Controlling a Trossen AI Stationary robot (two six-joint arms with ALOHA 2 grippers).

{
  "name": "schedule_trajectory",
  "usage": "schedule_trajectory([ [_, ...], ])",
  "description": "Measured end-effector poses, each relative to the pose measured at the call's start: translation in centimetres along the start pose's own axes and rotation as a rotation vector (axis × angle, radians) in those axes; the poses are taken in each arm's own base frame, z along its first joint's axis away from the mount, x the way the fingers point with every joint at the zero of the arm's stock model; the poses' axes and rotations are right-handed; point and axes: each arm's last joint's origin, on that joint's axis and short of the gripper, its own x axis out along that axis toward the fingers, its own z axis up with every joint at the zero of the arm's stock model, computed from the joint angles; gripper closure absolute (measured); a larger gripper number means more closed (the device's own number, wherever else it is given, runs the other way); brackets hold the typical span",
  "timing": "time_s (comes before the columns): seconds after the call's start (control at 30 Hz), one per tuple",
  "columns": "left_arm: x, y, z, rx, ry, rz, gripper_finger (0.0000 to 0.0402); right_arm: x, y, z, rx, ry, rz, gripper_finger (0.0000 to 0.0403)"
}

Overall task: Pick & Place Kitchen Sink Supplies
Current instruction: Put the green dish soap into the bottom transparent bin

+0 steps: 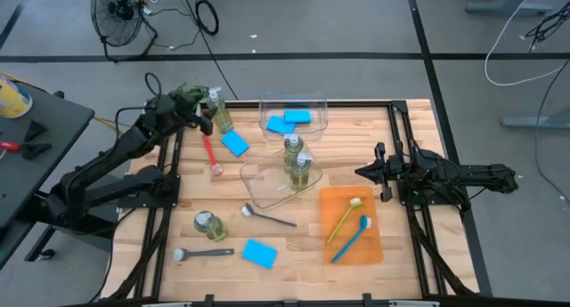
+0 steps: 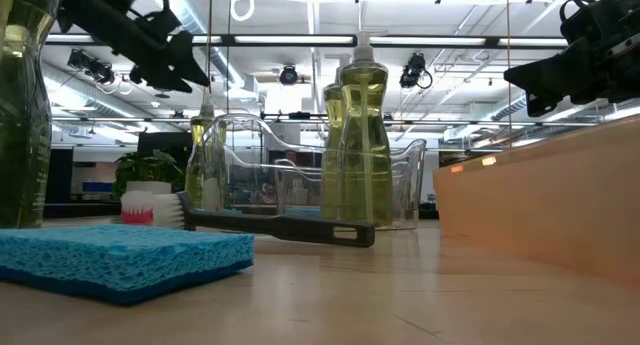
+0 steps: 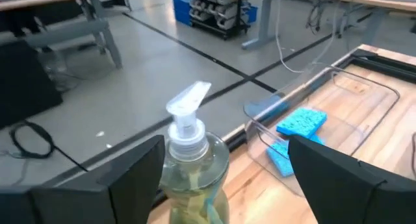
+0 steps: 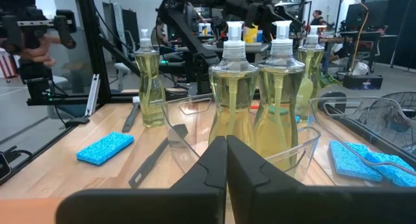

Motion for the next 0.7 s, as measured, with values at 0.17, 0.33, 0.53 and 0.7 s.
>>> schedule_trajectory([
  [0.17, 1.3, 0.5, -0.2, 0.01, 0.022, 0.004, 0.0041, 0.0, 0.0, 0.0, 0.0, 0.001, 0.0, 0.0396],
  [0.33, 2.3, 0.7, -0.4, 0.037, 0.035, 0.018, 0.0031, 0.0, 0.0, 0.0, 0.0, 0.0, 0.0, 0.0396],
  [0.53, 3.6, 0.6, -0.5, 0.047, 0.033, 0.02, 0.0044, 0.0, 0.0, 0.0, 0.0, 0.0, 0.0, 0.0396],
  [0.7, 4.5, 0.9, -0.7, 0.039, 0.035, 0.038, 0.0057, 0.0, 0.0, 0.0, 0.0, 0.0, 0.0, 0.0396],
])
